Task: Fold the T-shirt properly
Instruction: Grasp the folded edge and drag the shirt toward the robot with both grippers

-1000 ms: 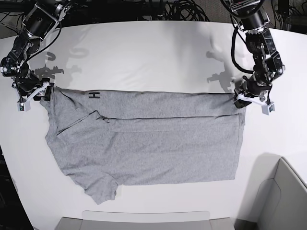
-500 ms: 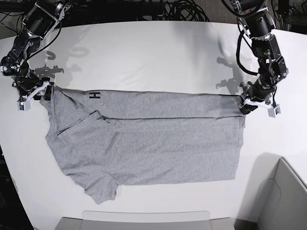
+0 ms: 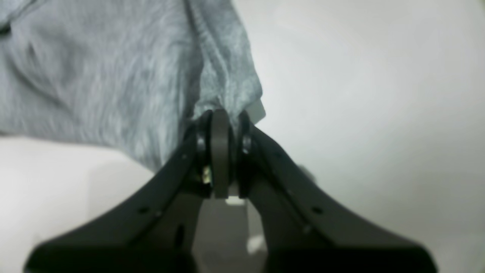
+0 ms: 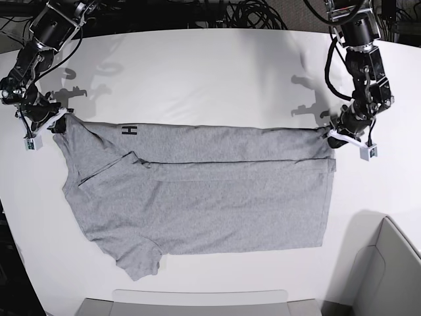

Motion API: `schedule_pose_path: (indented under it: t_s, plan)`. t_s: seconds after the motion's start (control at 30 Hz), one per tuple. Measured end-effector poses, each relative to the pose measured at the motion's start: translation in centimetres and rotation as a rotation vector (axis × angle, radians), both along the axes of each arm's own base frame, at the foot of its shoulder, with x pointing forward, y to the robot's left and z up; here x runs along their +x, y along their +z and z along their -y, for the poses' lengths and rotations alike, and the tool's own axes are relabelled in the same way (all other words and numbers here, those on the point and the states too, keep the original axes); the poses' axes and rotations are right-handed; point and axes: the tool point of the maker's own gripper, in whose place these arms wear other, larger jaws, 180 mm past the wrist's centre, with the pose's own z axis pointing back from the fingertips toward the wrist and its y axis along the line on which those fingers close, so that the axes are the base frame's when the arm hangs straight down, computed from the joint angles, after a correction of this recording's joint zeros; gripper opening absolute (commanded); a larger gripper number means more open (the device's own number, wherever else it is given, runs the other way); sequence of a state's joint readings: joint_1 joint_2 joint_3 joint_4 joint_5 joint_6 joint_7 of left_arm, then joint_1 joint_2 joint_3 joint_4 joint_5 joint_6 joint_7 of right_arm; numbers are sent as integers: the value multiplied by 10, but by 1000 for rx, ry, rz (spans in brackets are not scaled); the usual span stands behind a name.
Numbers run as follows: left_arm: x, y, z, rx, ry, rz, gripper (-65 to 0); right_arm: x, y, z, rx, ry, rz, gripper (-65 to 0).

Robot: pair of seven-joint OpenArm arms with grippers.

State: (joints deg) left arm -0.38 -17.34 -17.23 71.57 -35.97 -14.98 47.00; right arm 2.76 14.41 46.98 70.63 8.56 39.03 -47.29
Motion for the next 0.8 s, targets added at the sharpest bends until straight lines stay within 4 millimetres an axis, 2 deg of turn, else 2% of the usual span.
schedule_pose_path:
  t_s: [0.17,0.37,0.7,0.8]
  plan:
    - [-29,8,2,38,-40,-13,-650,-24,1,6,-71,18,-44,-650]
    - [-59,11,-18,36,2,-64,-650,-44,-3,7,-69,18,-43,-650]
    - [-107,-1,-35,64,14,-130,-650,-80,-9,6,-66,24,-44,-650]
    - [-116,-1,-42,82,10,-137,-650,-96,-9,-6,-78,38,-53,-650]
